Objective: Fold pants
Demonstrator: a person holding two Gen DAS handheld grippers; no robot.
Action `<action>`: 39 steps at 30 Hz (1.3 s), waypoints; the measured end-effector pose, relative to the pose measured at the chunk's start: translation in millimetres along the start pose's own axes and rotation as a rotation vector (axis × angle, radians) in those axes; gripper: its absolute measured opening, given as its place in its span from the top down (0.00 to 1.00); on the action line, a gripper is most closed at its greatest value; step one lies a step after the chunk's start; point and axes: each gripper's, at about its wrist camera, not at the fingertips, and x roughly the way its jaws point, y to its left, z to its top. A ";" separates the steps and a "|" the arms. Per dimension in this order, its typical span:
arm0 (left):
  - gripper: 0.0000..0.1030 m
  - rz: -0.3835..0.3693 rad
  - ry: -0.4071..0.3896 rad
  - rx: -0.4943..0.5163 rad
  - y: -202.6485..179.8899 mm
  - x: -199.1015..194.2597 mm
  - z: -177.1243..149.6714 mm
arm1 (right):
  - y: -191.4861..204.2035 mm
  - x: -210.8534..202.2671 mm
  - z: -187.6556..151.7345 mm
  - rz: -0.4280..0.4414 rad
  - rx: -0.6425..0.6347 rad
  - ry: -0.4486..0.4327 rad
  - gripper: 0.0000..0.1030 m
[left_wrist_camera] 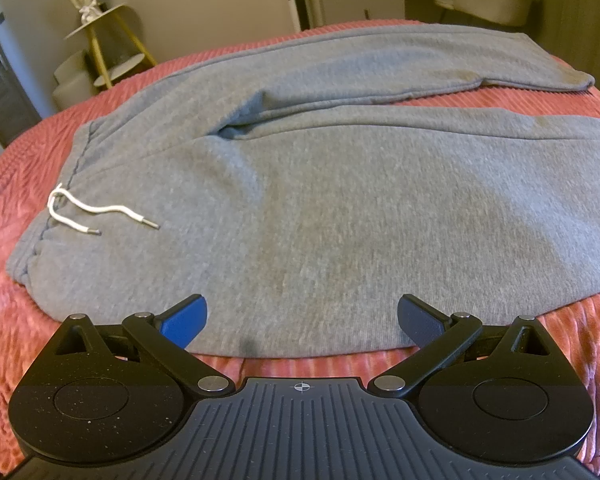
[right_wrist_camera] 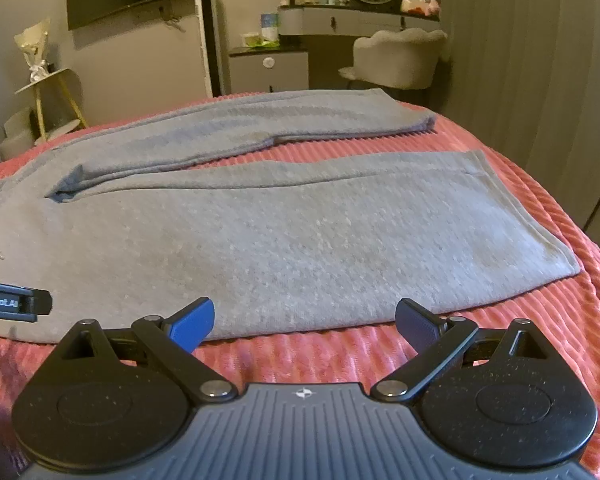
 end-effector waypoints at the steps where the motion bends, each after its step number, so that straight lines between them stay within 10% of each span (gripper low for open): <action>1: 0.00 0.000 0.001 0.000 -0.2 -0.1 0.1 | 0.5 -1.3 -0.4 0.003 -0.002 -0.005 0.06; 28: 0.00 -0.032 0.011 -0.009 2.6 3.7 6.0 | 0.8 9.0 4.7 0.017 0.010 0.067 0.06; 39: 0.00 0.031 0.009 -0.317 61.3 34.0 69.5 | -15.5 49.8 83.4 0.091 0.128 0.054 0.06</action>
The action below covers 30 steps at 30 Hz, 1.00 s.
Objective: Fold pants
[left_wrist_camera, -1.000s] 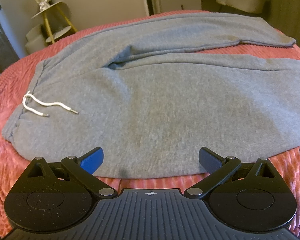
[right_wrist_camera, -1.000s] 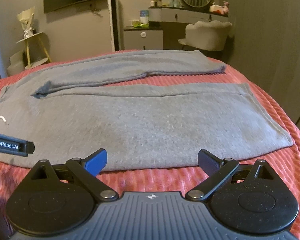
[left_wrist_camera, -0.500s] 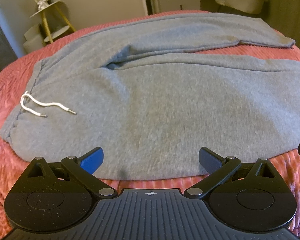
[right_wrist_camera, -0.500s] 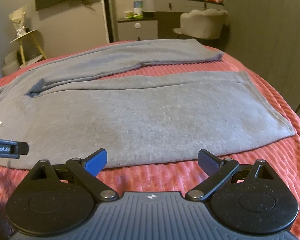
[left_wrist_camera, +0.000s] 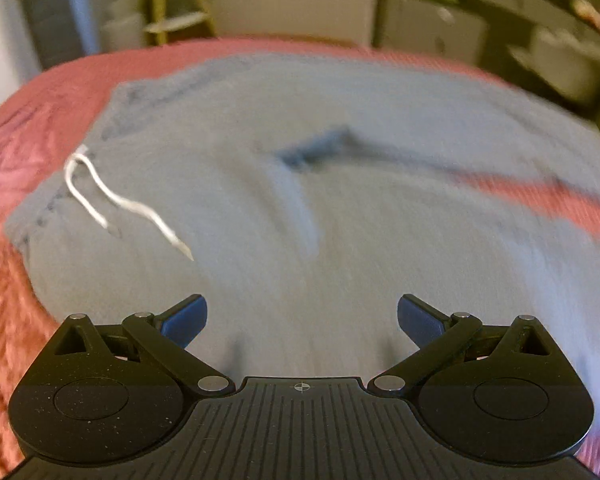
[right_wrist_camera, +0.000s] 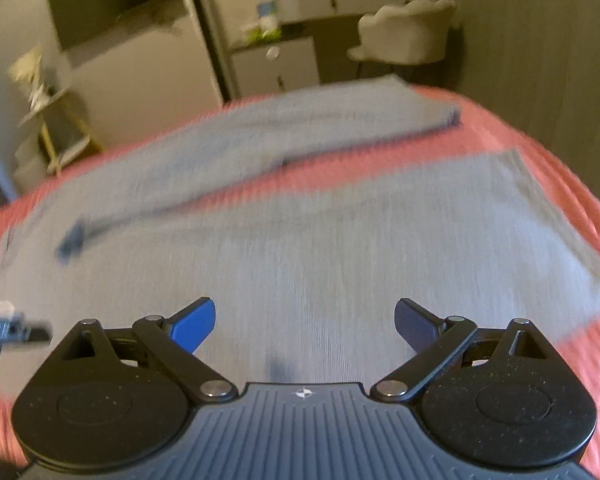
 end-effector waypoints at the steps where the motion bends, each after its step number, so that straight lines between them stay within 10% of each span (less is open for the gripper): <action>1: 0.00 0.015 -0.013 -0.019 1.4 3.6 9.1 | 1.8 10.3 19.3 0.000 0.010 -0.024 0.06; 10: 0.00 0.233 -0.148 -0.144 37.8 71.4 25.8 | 43.0 186.5 197.1 -0.037 0.110 0.098 0.06; 19: 0.00 0.222 -0.214 -0.216 49.5 113.6 35.4 | 47.6 341.3 285.6 -0.124 0.380 0.155 0.13; 23: 0.00 0.215 -0.178 -0.208 50.2 132.0 36.2 | 41.7 379.5 297.6 -0.207 0.408 0.160 0.41; 27: 0.00 0.216 -0.201 -0.210 51.3 133.6 35.5 | 29.9 401.5 292.0 -0.240 0.505 0.171 0.43; 30: 0.00 0.210 -0.208 -0.208 51.7 132.5 33.2 | 28.8 397.7 283.6 -0.270 0.472 0.141 0.94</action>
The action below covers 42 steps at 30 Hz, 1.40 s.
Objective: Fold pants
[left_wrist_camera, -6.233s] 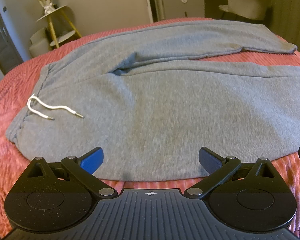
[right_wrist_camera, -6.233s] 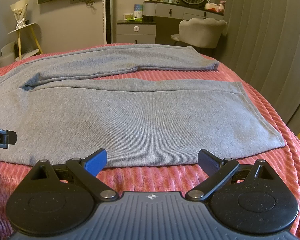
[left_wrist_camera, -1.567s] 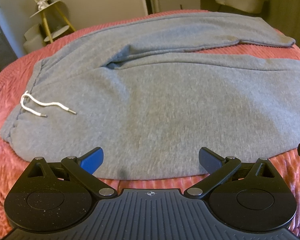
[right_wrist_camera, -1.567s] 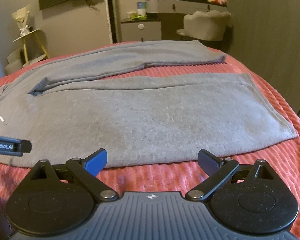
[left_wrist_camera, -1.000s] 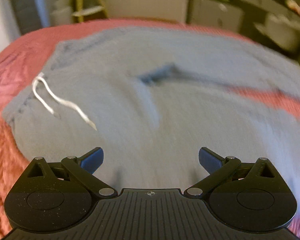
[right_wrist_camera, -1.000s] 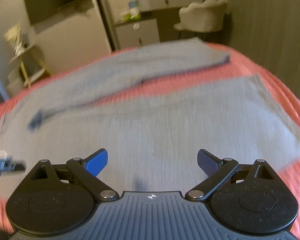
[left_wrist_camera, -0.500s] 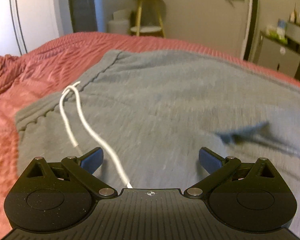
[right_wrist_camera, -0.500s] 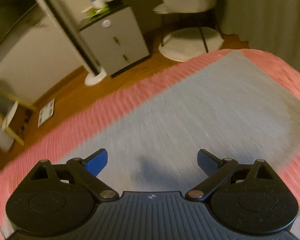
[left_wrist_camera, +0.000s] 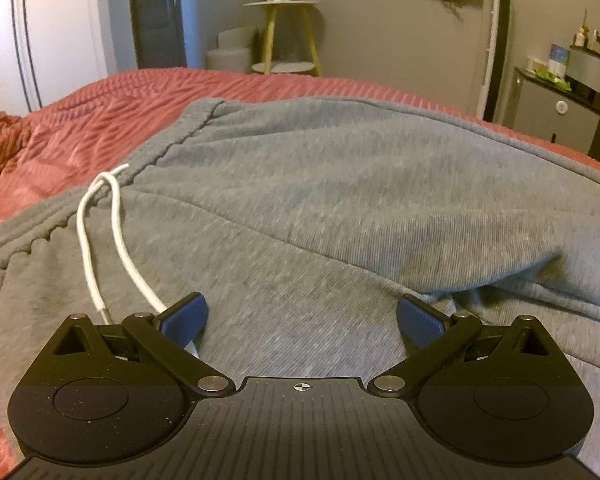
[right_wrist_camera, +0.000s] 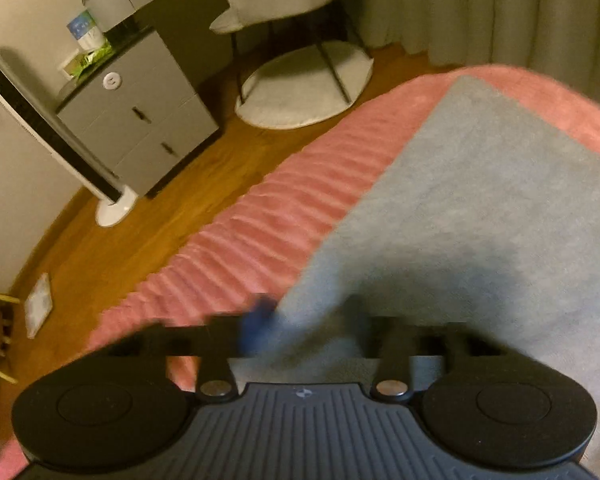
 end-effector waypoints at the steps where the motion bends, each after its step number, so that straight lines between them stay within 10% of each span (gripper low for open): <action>1: 0.00 -0.006 -0.001 0.000 0.8 -1.1 -0.2 | -7.9 -2.6 -1.4 0.039 0.009 0.004 0.96; 10: 0.00 -0.041 -0.023 -0.067 20.6 -14.6 5.5 | -168.5 -155.1 -65.0 0.403 -0.015 -0.098 0.98; 19: 0.00 -0.138 -0.042 -0.084 26.3 -47.1 14.1 | -344.1 -219.3 -209.6 0.250 0.054 -0.032 0.99; 22: 0.00 -0.166 -0.047 -0.093 27.5 -55.8 19.2 | -331.7 -241.7 -200.1 0.267 -0.066 -0.176 0.75; 24: 0.00 -0.175 -0.050 -0.105 25.9 -59.4 27.4 | -305.3 -253.5 -197.7 0.226 -0.205 -0.320 0.06; 31: 0.00 -0.286 0.075 -0.126 18.7 -6.0 91.2 | -233.8 -215.6 -196.1 0.142 -0.478 -0.455 0.06; 40: 0.01 -0.239 0.184 -0.127 -16.7 89.9 144.7 | -205.0 -178.5 -225.1 -0.038 -0.741 -0.518 0.07; 42: 0.28 -0.234 0.217 -0.119 -25.2 107.3 148.2 | -203.7 -173.2 -220.8 -0.045 -0.720 -0.519 0.16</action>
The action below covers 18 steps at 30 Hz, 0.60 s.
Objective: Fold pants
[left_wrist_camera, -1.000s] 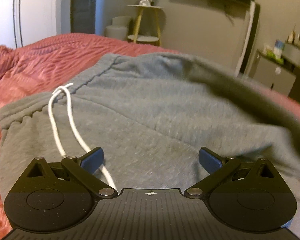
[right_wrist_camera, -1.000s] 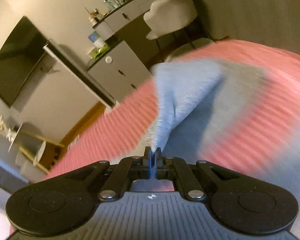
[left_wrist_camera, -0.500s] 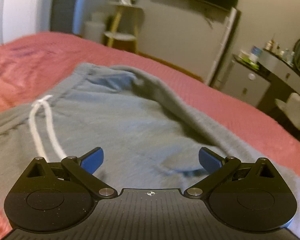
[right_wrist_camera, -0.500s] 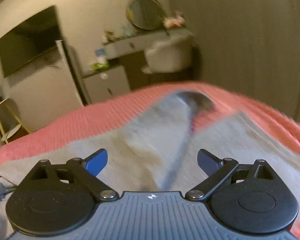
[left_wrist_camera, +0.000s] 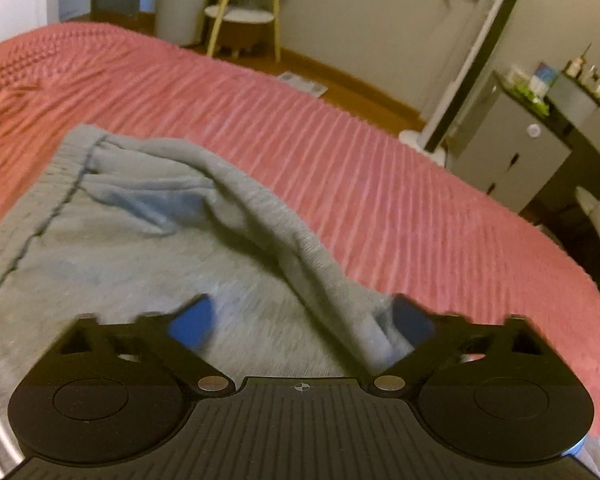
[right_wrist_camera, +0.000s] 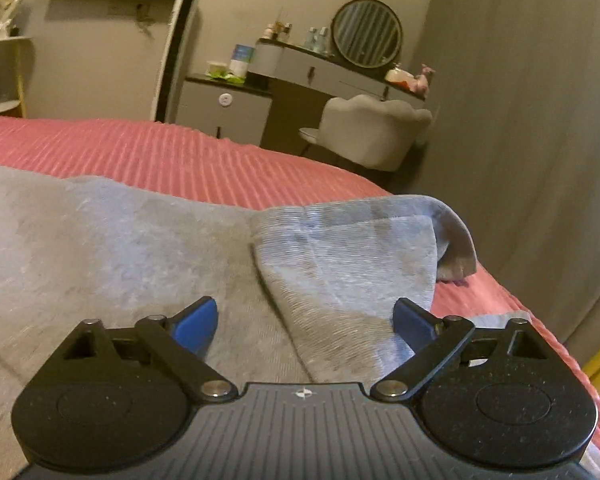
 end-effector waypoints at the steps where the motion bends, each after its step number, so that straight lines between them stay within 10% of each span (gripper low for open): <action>1: 0.34 0.000 0.023 0.006 0.0 4.9 0.3 | -0.9 5.0 1.0 0.000 0.004 0.005 0.21; 4: 0.41 0.002 0.054 0.002 -3.6 17.1 -0.4 | -1.0 15.9 -1.1 0.008 0.025 0.032 0.46; 6: 0.82 -0.032 0.043 0.033 -5.9 15.2 -0.3 | -8.8 18.2 -3.3 0.019 0.071 0.048 0.69; 8: 0.90 -0.072 0.058 0.020 -2.1 9.0 -0.8 | -19.1 18.8 -3.1 0.023 0.128 0.048 0.91; 18: 0.92 -0.235 -0.101 0.037 50.8 -124.8 -27.1 | -149.8 -54.0 -9.9 0.156 0.731 -0.023 0.94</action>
